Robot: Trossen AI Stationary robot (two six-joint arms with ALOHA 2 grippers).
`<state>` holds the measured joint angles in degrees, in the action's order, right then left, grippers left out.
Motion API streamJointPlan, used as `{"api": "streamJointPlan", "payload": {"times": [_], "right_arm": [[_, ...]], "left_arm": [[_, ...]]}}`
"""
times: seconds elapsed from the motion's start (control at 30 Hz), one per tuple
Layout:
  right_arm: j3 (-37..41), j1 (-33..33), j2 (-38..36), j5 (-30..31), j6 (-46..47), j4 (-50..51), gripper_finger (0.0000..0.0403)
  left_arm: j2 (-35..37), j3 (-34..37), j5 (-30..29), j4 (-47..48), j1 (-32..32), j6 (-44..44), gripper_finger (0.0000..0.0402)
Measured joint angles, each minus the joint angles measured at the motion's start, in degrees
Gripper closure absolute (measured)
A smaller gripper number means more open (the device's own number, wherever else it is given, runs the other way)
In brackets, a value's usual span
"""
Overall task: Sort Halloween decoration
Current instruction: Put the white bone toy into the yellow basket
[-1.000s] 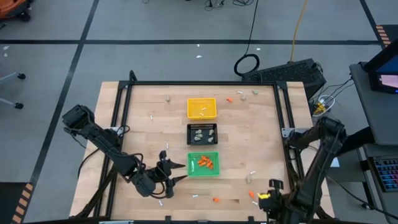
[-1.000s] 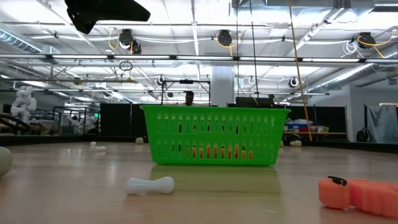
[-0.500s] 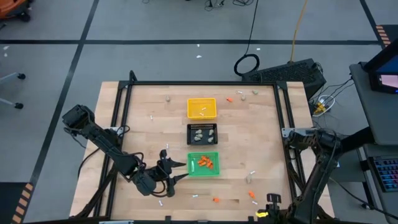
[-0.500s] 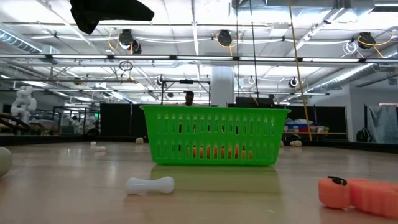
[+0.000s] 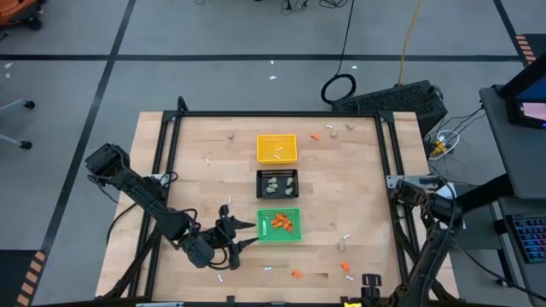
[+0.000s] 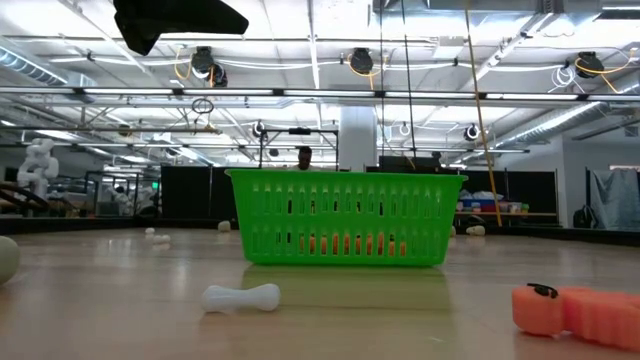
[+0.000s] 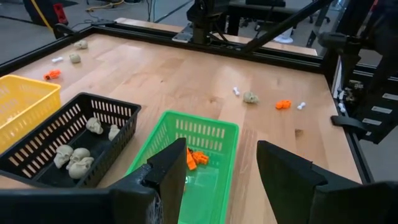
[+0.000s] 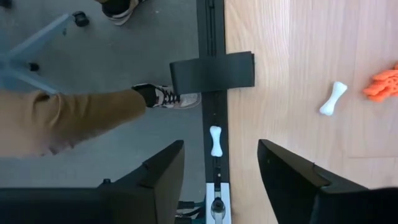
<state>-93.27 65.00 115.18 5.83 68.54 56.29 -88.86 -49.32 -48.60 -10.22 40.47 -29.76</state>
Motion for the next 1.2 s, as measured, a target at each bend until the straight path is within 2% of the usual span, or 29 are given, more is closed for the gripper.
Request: {"api": "streamJointPlan", "payload": {"times": [0.93, 1.2], "right_arm": [[0.0, 0.8, 6.2, -1.5, -0.1, 0.3, 0.0205], [0.0, 0.8, 6.3, -1.5, 0.4, 0.8, 0.0238]], "left_arm": [[0.0, 0.0, 0.2, 0.0, 0.0, 0.1, 0.0208], [0.0, 0.0, 0.3, 0.0, 0.0, 0.1, 0.0208]]}}
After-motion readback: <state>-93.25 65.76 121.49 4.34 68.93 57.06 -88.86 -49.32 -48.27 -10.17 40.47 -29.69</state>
